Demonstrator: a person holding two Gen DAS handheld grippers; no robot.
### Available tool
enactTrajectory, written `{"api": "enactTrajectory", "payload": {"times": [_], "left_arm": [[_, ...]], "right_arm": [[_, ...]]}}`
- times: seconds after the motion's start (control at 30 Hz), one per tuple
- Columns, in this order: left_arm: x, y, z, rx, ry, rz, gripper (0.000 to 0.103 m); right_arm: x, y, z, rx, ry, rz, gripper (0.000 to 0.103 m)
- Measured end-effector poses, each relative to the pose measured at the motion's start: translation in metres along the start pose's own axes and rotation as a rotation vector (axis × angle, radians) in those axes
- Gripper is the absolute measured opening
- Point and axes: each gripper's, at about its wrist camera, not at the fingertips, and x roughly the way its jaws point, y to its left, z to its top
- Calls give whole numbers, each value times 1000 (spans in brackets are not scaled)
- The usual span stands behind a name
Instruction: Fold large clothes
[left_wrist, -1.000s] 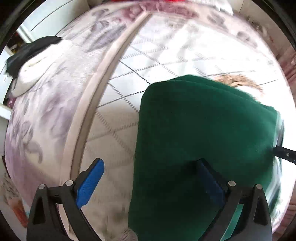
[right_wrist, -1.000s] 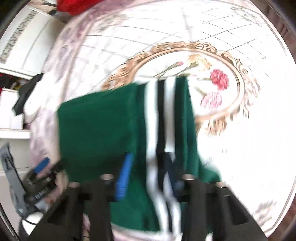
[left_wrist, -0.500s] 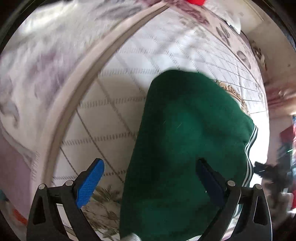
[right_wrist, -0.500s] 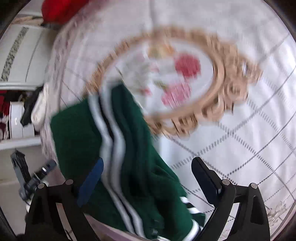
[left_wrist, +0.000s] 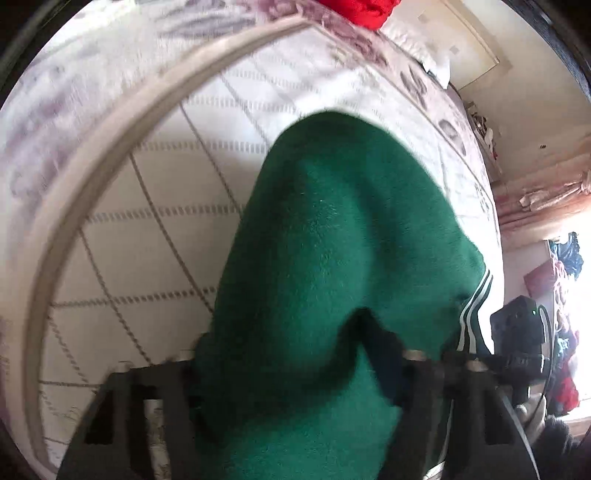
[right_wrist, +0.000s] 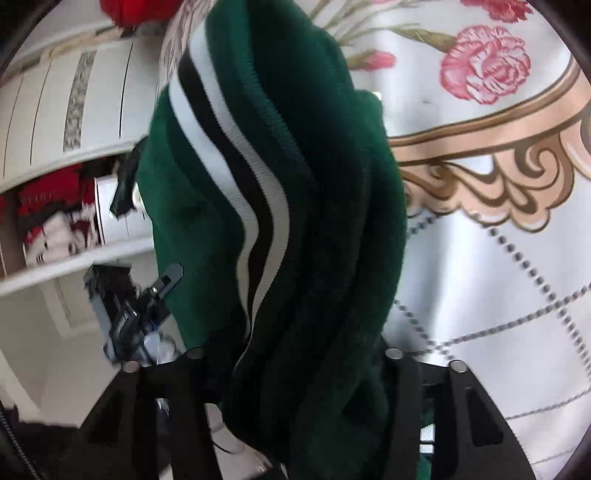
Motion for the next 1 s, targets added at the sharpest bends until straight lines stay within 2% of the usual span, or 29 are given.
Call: {"api": "enactTrajectory", "payload": {"times": [0.07,0.2,0.33,0.4,0.5,0.63,0.8,0.87,0.93,1.0], "left_arm": [[-10,-7,9,-12,-10,-15,42],[-16,-38,35,7,-12,-21,40],[-12,-73,71,24,-17,-50,40],[-1,-99,100,38,-26,-67,40],[24,-128,145,57,-29,-91,40],[69,-153,209,81,-31,-106,40],[154,-177,285,103,-22,-108,41],[182,-178,301,118,0,-92,41],[203,-179,309,159,12,-45,48],[207,-178,310,182,17,-42,57]], "right_arm": [[-3,10,-5,11,-29,10,39],[-38,34,-1,15,-106,50,36],[-87,53,22,-7,-162,64,36],[-114,60,41,-24,-185,51,36],[-159,63,90,-34,-225,40,36],[-200,56,179,-40,-259,33,36],[-229,24,300,-40,-283,28,36],[-229,2,347,-25,-274,25,36],[-215,-8,376,-3,-254,5,36],[-206,-21,395,16,-233,4,39]]}}
